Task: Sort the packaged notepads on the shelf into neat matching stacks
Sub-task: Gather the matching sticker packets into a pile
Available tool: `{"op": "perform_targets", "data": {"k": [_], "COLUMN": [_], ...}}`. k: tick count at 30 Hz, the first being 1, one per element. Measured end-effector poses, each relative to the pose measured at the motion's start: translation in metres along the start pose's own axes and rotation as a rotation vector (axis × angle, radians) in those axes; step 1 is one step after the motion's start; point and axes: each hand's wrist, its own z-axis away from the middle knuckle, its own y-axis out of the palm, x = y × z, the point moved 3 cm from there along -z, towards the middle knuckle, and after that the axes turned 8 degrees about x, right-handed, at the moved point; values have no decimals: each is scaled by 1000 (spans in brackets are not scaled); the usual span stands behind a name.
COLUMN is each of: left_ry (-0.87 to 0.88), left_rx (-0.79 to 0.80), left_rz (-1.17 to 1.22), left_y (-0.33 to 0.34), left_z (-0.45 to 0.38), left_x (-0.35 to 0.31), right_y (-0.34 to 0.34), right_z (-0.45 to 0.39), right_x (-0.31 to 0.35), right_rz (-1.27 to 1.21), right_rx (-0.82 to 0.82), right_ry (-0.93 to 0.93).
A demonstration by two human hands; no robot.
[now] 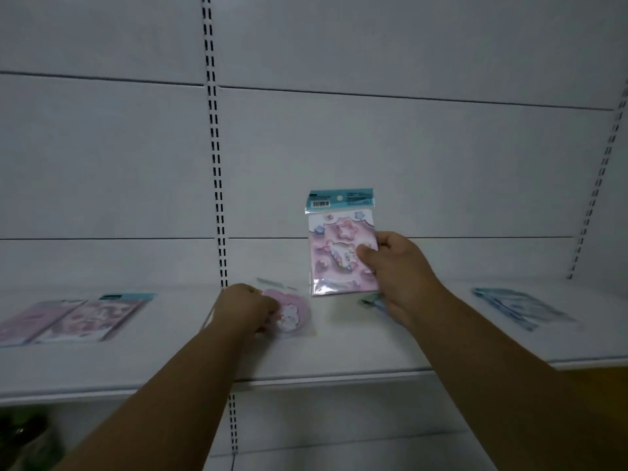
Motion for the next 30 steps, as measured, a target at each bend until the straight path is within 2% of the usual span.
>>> {"op": "perform_targets", "data": {"k": [3, 7, 9, 11, 12, 14, 16, 20, 25, 30], "left_ry": [23, 26, 166, 340, 369, 317, 277, 307, 307, 276], "left_rx": [-42, -37, -97, -121, -71, 134, 291, 342, 397, 458], "left_rz": [-266, -445, -459, -310, -125, 302, 523, 539, 374, 214], "left_y": [-4, -10, -10, -6, -2, 11, 27, 72, 160, 263], "left_z": [4, 6, 6, 8, 9, 11, 12, 8, 17, 17], "left_x": [3, -2, -13, -32, -43, -62, -76, -99, -139, -186], "right_y": [-1, 7, 10, 12, 11, 5, -9, -57, -148, -252], "right_z": [-4, -8, -8, -7, -5, 0, 10, 26, 24, 9], "right_x": [-10, -14, -14, -13, -11, -6, -1, 4, 9, 1], "right_rz": [-30, -19, -18, 9, 37, 75, 122, 370, 896, 1134], "right_rx": [34, 38, 33, 45, 50, 45, 34, -43, -234, -323], "right_ry": [22, 23, 30, 53, 64, 74, 75, 114, 152, 277]}}
